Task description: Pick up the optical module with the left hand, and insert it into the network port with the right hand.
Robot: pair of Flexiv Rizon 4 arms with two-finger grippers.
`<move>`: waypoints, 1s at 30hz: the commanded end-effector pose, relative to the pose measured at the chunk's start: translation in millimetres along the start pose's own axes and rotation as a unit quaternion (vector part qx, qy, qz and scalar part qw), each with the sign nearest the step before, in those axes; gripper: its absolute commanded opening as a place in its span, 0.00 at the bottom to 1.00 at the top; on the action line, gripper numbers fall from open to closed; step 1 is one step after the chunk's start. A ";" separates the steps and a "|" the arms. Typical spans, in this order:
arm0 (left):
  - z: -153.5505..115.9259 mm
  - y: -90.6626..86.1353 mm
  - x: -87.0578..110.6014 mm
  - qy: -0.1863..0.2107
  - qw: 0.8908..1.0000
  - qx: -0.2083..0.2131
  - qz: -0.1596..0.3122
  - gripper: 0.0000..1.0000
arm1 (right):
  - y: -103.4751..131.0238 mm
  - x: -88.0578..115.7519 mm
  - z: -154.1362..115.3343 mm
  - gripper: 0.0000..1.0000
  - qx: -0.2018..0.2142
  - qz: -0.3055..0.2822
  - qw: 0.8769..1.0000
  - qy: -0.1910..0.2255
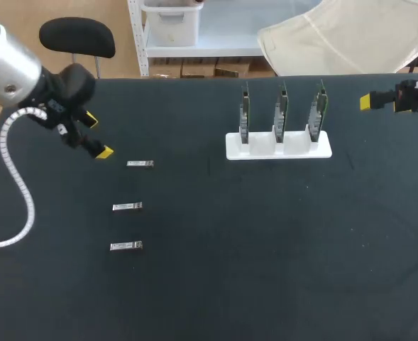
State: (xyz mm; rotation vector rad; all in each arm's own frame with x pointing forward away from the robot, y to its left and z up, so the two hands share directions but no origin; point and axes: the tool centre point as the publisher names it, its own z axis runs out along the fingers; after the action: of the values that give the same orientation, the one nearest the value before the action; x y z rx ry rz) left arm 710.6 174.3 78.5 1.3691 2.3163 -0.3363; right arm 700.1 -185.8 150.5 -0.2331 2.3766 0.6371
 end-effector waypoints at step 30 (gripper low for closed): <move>15.5 3.7 -7.5 0.056 0.997 0.022 0.043 1.00 | 1.2 0.3 -0.3 1.00 0.002 0.000 1.000 0.000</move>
State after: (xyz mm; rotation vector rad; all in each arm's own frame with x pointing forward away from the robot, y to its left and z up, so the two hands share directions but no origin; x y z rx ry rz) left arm 710.8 171.6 69.3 1.4843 2.3039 -0.3270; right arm 700.1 -185.8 150.5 -0.2330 2.3766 0.6371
